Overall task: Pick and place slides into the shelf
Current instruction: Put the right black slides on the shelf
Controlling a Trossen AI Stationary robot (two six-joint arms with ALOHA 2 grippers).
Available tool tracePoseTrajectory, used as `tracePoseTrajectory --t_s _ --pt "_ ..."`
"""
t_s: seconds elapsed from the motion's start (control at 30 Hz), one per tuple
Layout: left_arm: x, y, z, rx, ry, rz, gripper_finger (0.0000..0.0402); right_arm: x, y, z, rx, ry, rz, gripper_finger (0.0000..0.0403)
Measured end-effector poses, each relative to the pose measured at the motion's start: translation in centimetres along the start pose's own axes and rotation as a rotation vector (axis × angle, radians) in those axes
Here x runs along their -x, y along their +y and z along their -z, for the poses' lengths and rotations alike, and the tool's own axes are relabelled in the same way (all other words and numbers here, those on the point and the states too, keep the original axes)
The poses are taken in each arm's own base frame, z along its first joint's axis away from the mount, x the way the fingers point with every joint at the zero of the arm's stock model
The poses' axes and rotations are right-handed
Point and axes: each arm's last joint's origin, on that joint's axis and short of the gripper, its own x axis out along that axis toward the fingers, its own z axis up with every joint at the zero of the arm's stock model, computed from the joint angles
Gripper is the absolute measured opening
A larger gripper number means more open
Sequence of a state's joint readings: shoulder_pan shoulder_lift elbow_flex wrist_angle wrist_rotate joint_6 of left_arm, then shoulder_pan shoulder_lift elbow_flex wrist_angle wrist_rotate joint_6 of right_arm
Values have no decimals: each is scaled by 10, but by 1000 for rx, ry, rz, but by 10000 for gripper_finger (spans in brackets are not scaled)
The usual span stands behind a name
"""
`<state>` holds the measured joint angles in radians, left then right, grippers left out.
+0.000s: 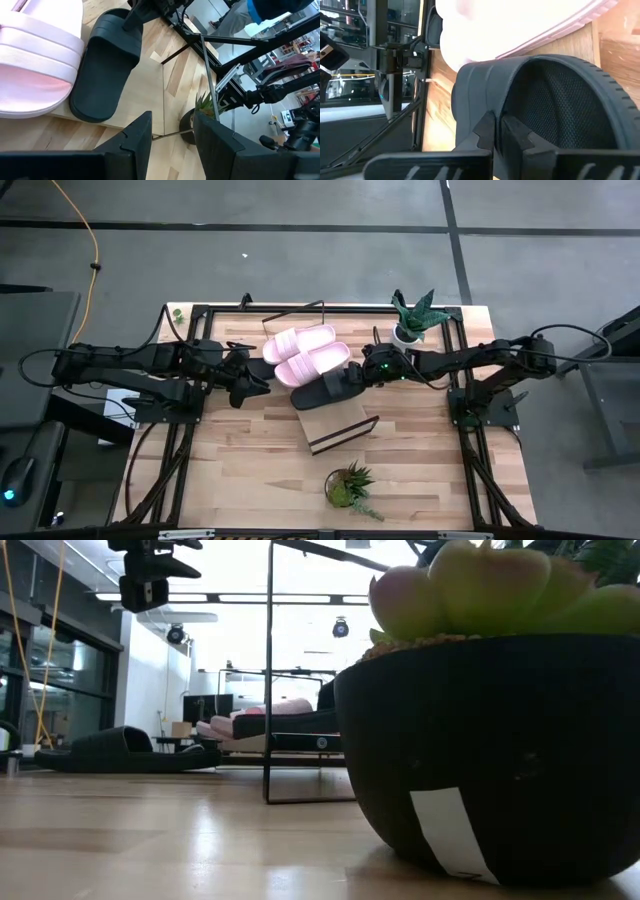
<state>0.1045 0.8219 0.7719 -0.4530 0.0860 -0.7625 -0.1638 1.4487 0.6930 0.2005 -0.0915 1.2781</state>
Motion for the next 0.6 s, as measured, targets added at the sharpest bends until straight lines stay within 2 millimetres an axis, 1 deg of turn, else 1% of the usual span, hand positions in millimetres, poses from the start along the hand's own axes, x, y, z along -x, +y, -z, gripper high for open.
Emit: tracePoseTrajectory --t_s 0.4,0.6 --pt "0 0 0 -10 -6 -7 133 1 -2 -7 14 -24 6 0" --pt "0 0 0 -9 -7 -8 133 1 -2 -7 21 -5 0 0"
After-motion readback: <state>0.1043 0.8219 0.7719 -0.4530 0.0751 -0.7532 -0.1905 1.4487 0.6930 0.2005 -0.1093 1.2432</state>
